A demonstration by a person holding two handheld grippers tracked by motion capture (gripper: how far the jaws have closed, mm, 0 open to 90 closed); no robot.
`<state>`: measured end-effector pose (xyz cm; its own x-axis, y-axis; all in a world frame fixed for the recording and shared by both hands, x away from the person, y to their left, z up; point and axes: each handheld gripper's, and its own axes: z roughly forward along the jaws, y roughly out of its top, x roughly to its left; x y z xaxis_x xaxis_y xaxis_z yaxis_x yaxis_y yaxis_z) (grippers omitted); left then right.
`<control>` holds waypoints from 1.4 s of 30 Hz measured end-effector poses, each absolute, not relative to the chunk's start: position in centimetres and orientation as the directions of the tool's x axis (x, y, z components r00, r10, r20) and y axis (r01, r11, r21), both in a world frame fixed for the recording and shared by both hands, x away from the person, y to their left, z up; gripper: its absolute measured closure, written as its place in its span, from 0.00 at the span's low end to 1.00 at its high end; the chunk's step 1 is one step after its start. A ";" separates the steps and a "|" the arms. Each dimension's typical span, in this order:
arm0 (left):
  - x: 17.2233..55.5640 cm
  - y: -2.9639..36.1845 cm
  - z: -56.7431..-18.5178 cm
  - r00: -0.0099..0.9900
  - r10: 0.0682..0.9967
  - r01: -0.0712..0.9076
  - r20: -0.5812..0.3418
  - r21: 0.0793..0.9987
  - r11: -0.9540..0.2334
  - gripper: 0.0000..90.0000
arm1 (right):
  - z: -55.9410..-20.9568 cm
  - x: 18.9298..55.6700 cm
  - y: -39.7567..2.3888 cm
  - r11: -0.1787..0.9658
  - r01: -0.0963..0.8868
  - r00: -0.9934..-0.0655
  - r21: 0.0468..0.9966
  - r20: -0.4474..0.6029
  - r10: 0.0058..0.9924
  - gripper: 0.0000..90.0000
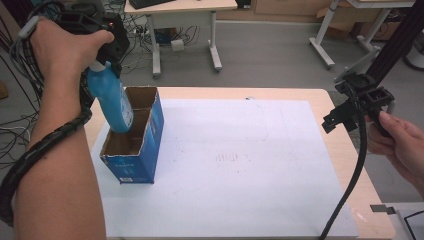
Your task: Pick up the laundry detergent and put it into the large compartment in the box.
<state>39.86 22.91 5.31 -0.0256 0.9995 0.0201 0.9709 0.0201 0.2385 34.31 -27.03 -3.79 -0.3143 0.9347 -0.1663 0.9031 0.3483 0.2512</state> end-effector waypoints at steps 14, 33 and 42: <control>40.3 23.3 1.9 -0.007 1.000 0.979 0.012 0.203 0.004 0.42 | -3.7 34.0 -26.7 0.353 0.900 -0.319 0.255 -0.166 0.933 0.04; 40.4 23.3 -2.4 0.008 1.000 0.984 0.009 0.179 -0.009 0.43 | -3.6 33.5 -27.1 0.357 0.899 -0.327 0.254 -0.150 0.933 0.04; 40.5 23.5 -4.2 0.014 1.000 0.986 0.008 0.168 -0.015 0.43 | -4.0 33.7 -27.1 0.357 0.901 -0.330 0.246 -0.146 0.933 0.04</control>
<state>40.51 23.45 -4.25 0.0142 0.9999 0.0082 0.9857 -0.0154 0.1679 33.68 -27.09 -3.95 -0.3297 0.9327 -0.1459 0.9011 0.3570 0.2460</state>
